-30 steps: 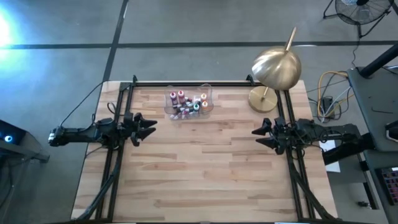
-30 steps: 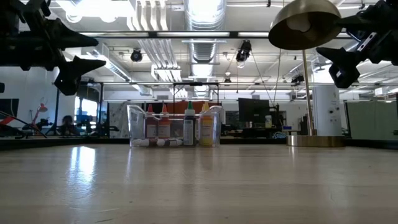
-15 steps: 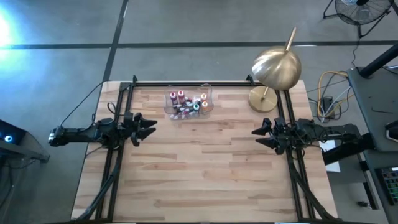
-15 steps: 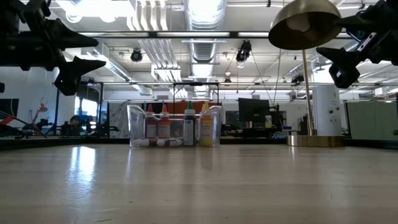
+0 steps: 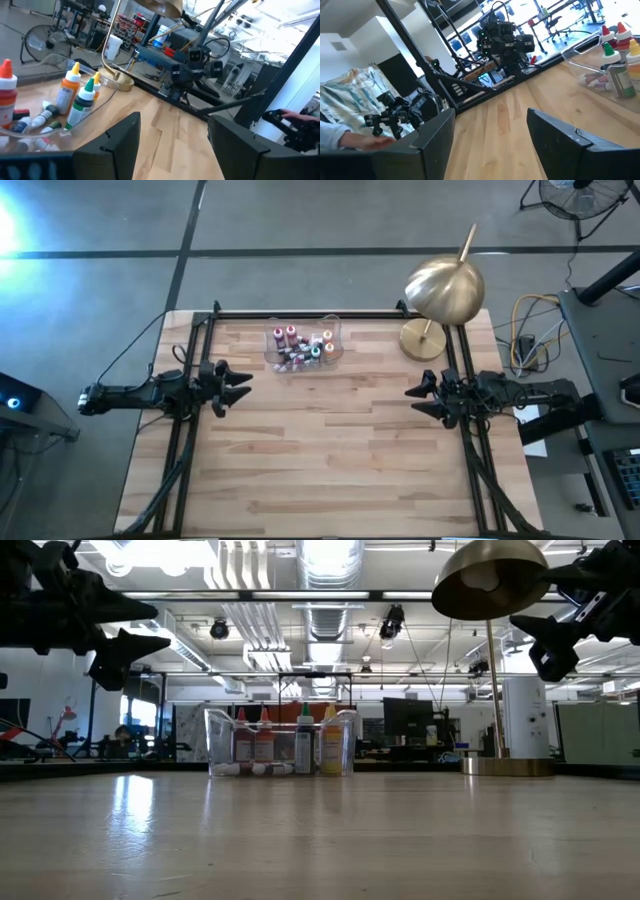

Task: Pick & Place food coloring
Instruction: Return to Home Position

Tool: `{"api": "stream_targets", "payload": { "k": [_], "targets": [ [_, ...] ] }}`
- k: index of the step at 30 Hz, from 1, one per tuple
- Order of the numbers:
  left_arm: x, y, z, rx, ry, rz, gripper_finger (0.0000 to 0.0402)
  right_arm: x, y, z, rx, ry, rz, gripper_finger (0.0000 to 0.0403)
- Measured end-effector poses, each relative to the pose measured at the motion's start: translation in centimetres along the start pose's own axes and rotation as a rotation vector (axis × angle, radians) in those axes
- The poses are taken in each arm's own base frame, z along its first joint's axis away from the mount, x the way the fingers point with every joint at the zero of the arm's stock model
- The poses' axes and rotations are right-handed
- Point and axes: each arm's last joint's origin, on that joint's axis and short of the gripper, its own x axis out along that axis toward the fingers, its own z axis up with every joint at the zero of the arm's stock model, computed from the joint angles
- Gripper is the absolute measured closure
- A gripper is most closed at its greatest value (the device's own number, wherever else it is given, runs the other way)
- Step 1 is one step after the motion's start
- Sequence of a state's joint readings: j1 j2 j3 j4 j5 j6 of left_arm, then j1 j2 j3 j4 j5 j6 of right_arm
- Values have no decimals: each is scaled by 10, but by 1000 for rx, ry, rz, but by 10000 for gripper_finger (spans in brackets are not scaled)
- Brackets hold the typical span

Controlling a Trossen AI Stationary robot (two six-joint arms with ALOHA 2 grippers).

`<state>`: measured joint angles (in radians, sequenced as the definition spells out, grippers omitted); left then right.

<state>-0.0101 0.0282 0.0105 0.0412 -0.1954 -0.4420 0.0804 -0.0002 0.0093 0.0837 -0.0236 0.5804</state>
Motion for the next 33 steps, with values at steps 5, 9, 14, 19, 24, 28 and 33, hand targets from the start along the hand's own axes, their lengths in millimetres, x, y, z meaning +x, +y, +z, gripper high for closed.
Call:
{"api": "stream_targets", "payload": {
  "k": [5,9,14,19,24,28,33],
  "targets": [
    [0,0,-1,12,6,3,196,0,3,-2,4,22,33,158],
    [0,0,-1,13,6,4,196,0,4,-3,5,30,46,162],
    [0,0,-1,13,7,5,196,0,4,-3,5,29,45,165],
    [0,0,-1,13,7,5,196,0,2,-1,3,15,23,159],
    [0,0,-1,13,8,7,196,0,2,-1,3,15,24,159],
    [0,0,-1,14,8,8,196,0,2,-1,3,15,23,164],
    [0,0,-1,14,8,9,196,0,2,-2,3,16,23,163]
  ]
}}
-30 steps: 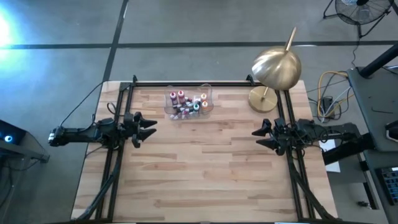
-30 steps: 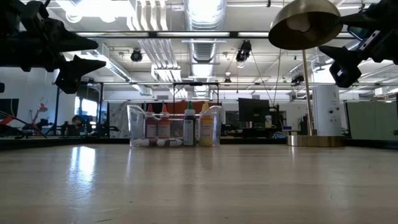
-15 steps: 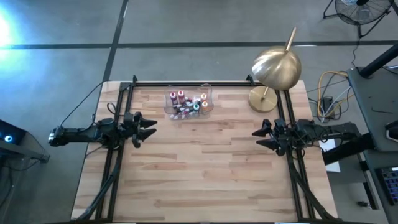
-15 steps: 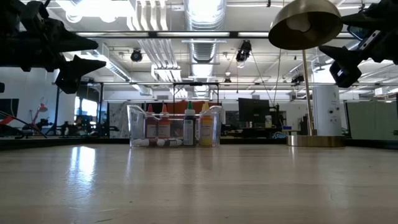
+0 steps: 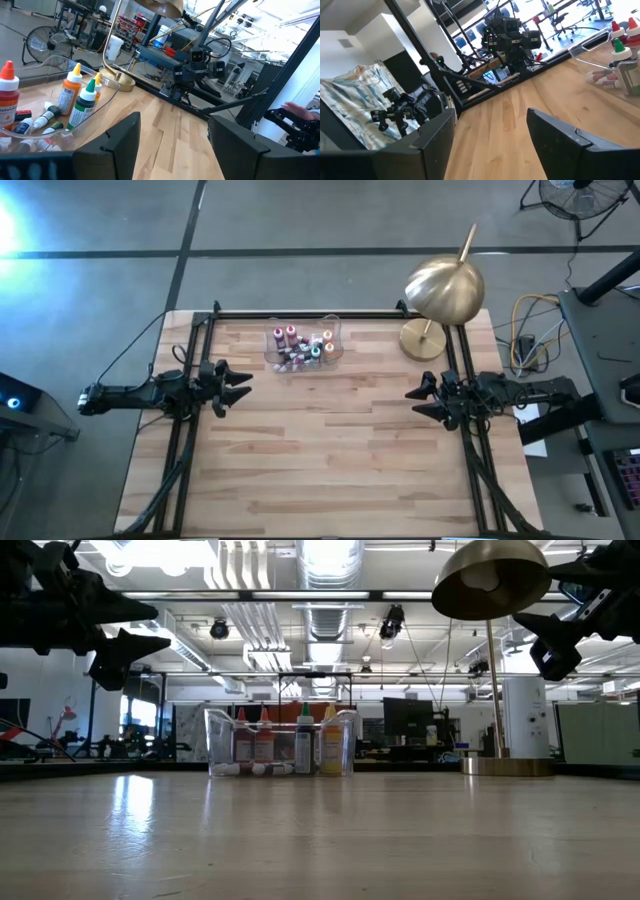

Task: Pick & Place food coloring
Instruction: Return to Home Position

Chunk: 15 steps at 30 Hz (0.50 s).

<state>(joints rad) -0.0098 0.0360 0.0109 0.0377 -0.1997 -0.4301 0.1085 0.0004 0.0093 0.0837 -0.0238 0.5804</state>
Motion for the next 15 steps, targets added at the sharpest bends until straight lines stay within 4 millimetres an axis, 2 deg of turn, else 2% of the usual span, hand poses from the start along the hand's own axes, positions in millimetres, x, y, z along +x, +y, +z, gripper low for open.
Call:
{"api": "stream_targets", "payload": {
  "k": [15],
  "targets": [
    [0,0,0,0,1,0,196,0,0,0,0,2,-2,162]
  ]
}}
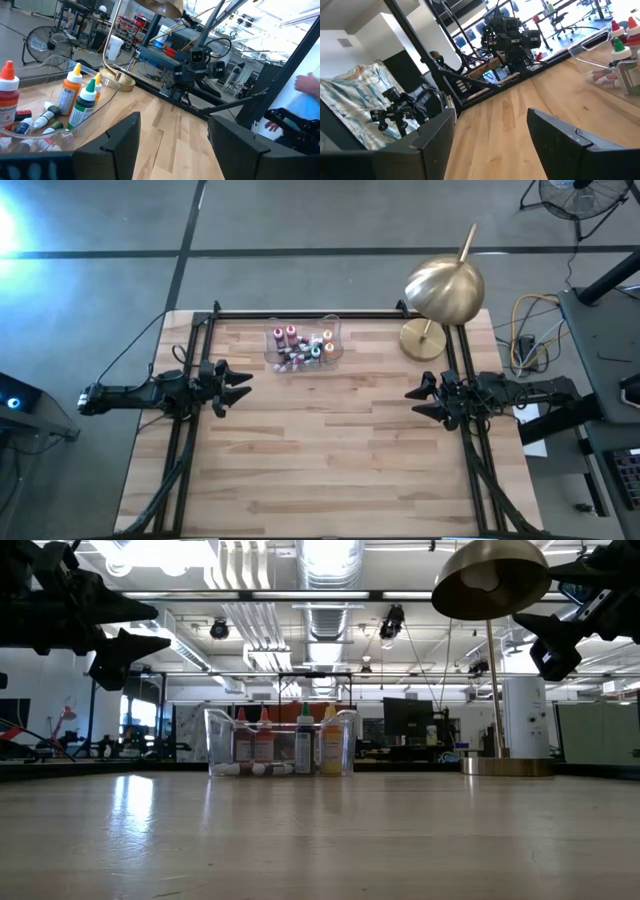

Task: Pick & Place food coloring
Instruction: Return to Home Position

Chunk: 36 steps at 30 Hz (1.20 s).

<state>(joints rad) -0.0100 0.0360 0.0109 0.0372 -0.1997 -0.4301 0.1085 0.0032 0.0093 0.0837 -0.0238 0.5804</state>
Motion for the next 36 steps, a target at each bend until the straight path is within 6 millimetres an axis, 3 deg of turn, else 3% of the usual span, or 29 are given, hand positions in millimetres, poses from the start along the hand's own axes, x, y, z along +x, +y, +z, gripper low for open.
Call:
{"api": "stream_targets", "payload": {
  "k": [36],
  "targets": [
    [0,0,0,0,0,0,196,0,0,0,0,0,0,161]
  ]
}}
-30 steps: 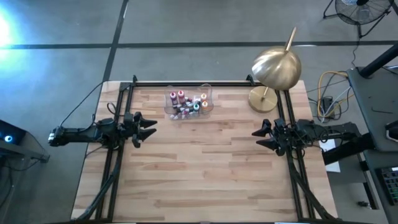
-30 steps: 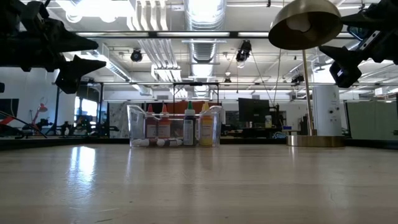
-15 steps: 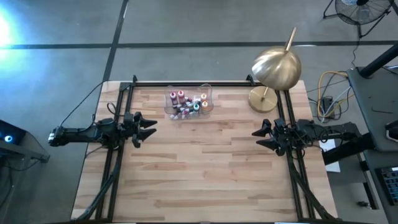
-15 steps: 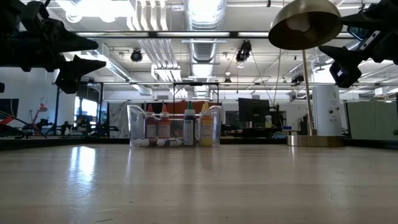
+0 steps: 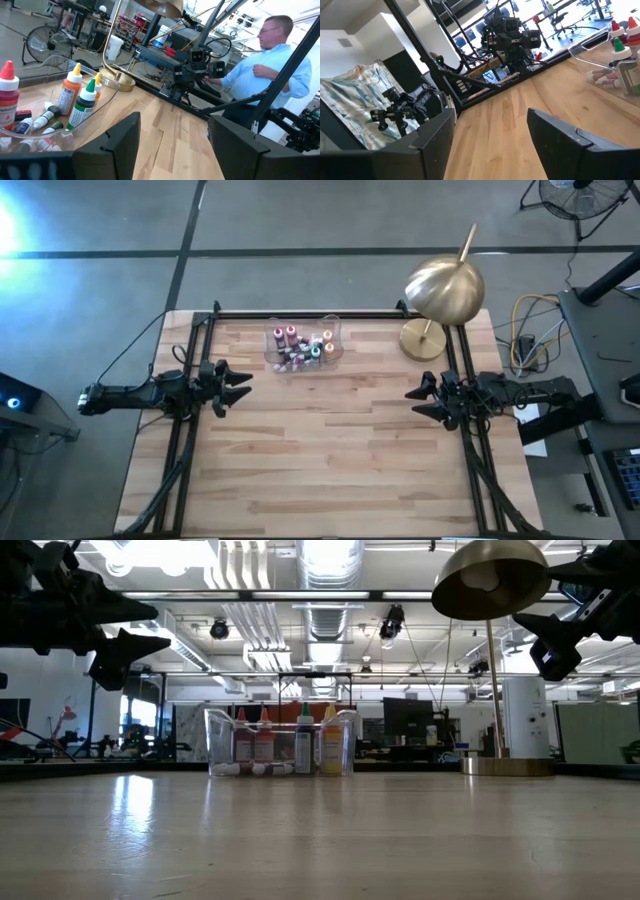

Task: Pick & Place food coloring
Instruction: Return to Home Position

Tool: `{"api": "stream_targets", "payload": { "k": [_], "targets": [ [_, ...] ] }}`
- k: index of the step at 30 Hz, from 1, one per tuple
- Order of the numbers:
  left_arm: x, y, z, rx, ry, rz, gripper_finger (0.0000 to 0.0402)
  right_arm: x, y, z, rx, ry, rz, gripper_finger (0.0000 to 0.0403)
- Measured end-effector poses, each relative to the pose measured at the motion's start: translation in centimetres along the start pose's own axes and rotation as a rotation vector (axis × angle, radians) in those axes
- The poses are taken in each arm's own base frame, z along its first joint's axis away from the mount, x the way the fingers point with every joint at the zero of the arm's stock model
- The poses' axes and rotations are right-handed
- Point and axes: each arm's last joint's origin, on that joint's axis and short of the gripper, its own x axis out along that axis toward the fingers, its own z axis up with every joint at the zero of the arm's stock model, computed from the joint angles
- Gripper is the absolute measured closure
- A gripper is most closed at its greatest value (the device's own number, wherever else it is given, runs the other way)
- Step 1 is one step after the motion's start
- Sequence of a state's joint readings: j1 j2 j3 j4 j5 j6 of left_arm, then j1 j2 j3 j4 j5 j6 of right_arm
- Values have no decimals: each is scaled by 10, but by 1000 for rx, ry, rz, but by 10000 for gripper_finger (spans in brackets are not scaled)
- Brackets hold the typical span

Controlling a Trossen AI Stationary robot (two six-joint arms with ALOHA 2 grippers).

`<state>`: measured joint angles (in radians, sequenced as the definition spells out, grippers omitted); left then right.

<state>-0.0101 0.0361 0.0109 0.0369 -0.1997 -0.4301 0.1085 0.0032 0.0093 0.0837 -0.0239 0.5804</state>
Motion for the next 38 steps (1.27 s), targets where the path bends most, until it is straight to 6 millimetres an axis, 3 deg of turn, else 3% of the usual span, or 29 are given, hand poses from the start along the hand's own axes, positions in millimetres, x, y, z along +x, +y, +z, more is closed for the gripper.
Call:
{"api": "stream_targets", "payload": {
  "k": [38],
  "targets": [
    [0,0,0,0,0,0,196,0,0,0,0,0,0,161]
  ]
}}
